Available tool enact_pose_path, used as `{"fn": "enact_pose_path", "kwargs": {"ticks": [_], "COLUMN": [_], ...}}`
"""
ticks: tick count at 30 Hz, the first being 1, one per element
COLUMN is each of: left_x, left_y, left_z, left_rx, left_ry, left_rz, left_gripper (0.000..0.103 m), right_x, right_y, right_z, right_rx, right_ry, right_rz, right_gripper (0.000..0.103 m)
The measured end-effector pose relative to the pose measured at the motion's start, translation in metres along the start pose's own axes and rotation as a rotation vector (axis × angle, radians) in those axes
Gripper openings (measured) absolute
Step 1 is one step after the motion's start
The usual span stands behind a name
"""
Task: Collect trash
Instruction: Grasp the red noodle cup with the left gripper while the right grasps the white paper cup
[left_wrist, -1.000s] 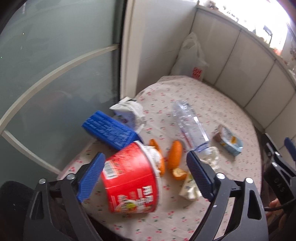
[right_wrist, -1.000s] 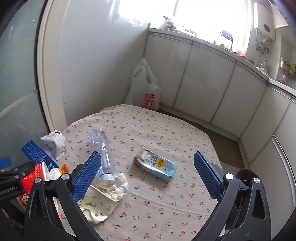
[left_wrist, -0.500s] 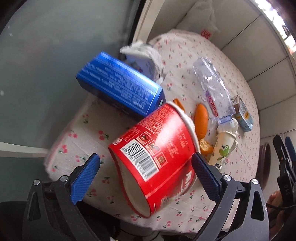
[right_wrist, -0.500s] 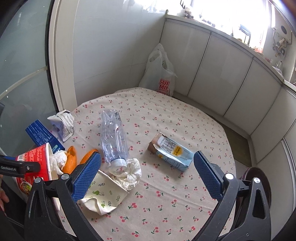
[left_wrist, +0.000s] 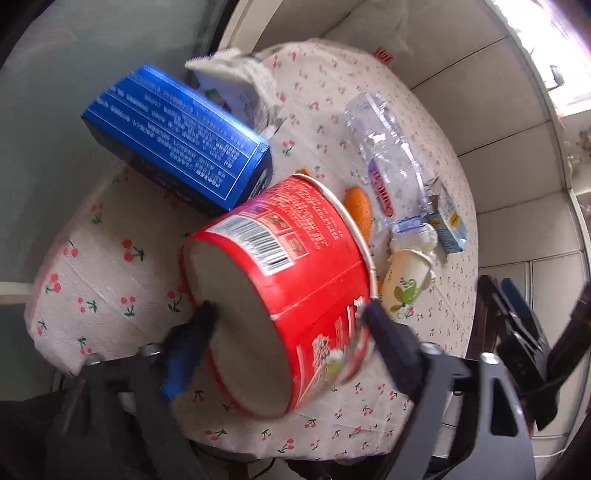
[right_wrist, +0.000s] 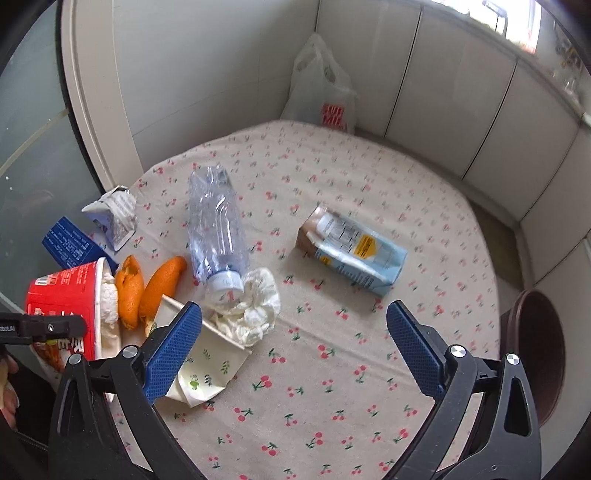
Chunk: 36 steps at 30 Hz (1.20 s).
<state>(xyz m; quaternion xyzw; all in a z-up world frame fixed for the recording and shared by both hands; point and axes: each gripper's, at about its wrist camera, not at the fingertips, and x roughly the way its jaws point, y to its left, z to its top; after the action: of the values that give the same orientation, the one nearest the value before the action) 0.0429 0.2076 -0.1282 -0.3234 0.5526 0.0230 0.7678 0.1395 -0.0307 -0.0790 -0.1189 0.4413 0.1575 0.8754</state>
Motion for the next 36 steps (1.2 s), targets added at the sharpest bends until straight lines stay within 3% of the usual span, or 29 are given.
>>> {"fn": "enact_pose_path", "kwargs": {"ticks": [4,7,9,11,15,19,23,24,30,32,36], "left_x": [-0.019,-0.027,-0.023,-0.015,0.005,0.021,0.032,0.031,0.021,0.014,0.005], "left_y": [-0.007,-0.012,-0.012,-0.006,0.009,0.012,0.022,0.025,0.026,0.022,0.013], "left_z": [0.002,0.004,0.006,0.009,0.012,0.013,0.017,0.017,0.013,0.013,0.012], "left_rx": [0.050,0.096,0.104,0.070,-0.032,-0.069,-0.135,-0.151,-0.145,-0.121,-0.069], "left_ry": [-0.063,-0.097,-0.079,-0.054,-0.004,0.016,0.014,0.013,-0.022,-0.046,-0.079], "left_rz": [-0.031,-0.045,-0.058,-0.080,-0.088,-0.071,-0.105,-0.123,-0.183,-0.200,-0.209], "left_gripper": [0.043,0.038,0.039,0.047,0.077,0.090,0.093,0.091,0.072,0.064,0.049], "right_x": [0.023,0.041,0.048,0.053,0.063,0.077,0.084,0.083,0.074,0.066,0.058], "right_y": [-0.004,-0.005,0.000,0.007,0.016,0.018,0.020,0.019,0.014,0.012,0.004], "right_z": [-0.006,-0.015,-0.020,-0.024,-0.032,-0.037,-0.035,-0.035,-0.033,-0.030,-0.027], "right_rx": [0.100,0.210,0.254,0.266,0.283,0.301,0.296,0.302,0.292,0.280,0.291], "right_ry": [0.123,0.223,0.274,0.299,0.343,0.364,0.334,0.317,0.249,0.220,0.209], "right_rz": [0.140,0.260,0.313,0.331,0.336,0.318,0.307,0.311,0.355,0.360,0.383], "right_gripper": [0.096,0.096,0.096,0.096,0.096,0.096,0.094,0.088,0.078,0.045,0.042]}}
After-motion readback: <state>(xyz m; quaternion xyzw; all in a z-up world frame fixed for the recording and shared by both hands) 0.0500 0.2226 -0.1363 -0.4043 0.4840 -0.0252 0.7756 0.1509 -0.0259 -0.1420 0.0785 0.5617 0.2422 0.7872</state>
